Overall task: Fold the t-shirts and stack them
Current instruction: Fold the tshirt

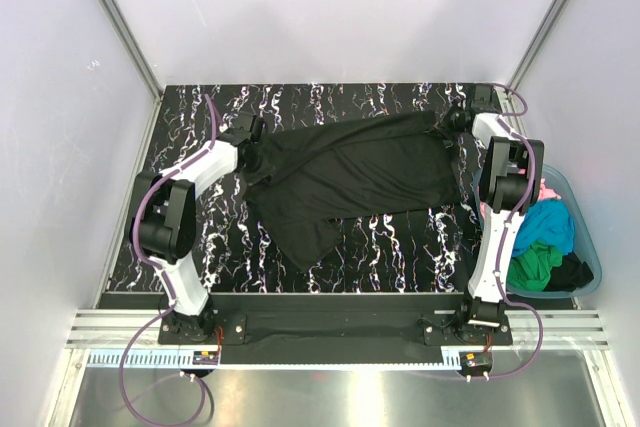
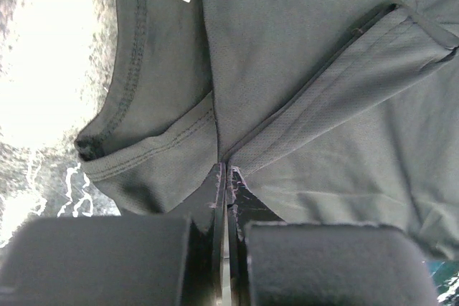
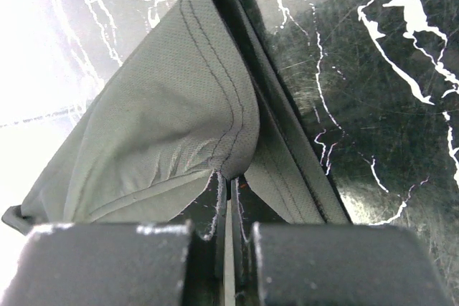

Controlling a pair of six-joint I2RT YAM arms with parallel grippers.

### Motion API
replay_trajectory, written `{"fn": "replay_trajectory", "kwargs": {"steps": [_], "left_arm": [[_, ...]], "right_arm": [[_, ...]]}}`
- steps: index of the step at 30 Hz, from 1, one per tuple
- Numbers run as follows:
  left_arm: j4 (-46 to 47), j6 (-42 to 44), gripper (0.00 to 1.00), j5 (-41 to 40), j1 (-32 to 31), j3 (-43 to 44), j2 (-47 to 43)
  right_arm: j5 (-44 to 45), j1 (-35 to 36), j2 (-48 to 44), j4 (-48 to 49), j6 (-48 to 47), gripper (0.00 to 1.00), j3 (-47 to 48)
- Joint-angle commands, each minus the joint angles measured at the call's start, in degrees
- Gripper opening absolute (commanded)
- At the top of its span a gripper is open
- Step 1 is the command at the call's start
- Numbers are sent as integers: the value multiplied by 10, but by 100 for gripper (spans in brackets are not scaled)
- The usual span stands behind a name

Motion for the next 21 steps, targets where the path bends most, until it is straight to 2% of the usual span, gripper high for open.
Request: {"fn": "replay_trajectory", "kwargs": {"steps": [1, 10, 21], "left_arm": [[4, -25, 0, -14, -7, 2, -23], [-18, -40, 0, -62, -7, 18, -39], [3, -35, 0, -12, -13, -11, -23]], "right_arm": [[-8, -3, -55, 15, -12, 0, 11], [6, -7, -77, -10, -25, 0, 22], [14, -12, -65, -4, -28, 0, -20]]}}
